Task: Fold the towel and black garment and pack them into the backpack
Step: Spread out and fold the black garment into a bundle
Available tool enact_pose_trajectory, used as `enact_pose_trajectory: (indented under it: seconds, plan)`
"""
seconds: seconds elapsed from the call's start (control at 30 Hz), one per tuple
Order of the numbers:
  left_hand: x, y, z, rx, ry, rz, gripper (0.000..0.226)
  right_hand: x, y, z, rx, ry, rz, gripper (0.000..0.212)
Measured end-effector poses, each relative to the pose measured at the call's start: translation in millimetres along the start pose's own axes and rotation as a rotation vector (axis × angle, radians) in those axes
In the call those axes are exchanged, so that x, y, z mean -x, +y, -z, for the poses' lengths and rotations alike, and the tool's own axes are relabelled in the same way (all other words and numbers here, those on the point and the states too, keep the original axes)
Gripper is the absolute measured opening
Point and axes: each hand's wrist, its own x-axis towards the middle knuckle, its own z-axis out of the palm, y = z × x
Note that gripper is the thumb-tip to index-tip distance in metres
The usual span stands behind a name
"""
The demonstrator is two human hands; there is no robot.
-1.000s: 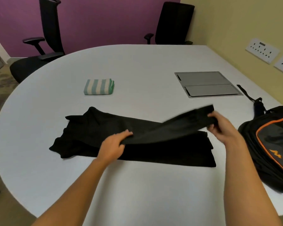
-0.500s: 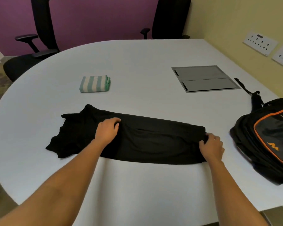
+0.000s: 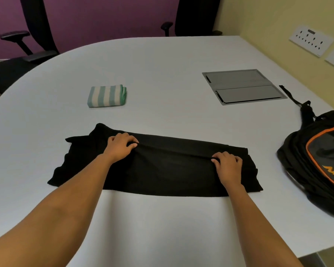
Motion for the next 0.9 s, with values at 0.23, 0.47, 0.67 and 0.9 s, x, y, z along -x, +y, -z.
enact_pose_trajectory:
  seconds: [0.23, 0.47, 0.67, 0.9]
  plan:
    - [5, 3, -14, -0.024, 0.197, 0.051, 0.027, -1, -14, -9, 0.126, -0.071, -0.124, 0.035]
    - [47, 19, -62, -0.1, 0.338, 0.011, 0.044, 9, -55, -13, -0.06, 0.046, 0.143, 0.04]
    - [69, -10, -81, -0.171, 0.211, 0.125, 0.061, 26, -67, -37, 0.028, -0.297, 0.254, 0.053]
    - [89, -49, -52, -0.046, 0.336, 0.278, 0.037, 17, -83, -24, -0.034, -0.261, 0.177, 0.051]
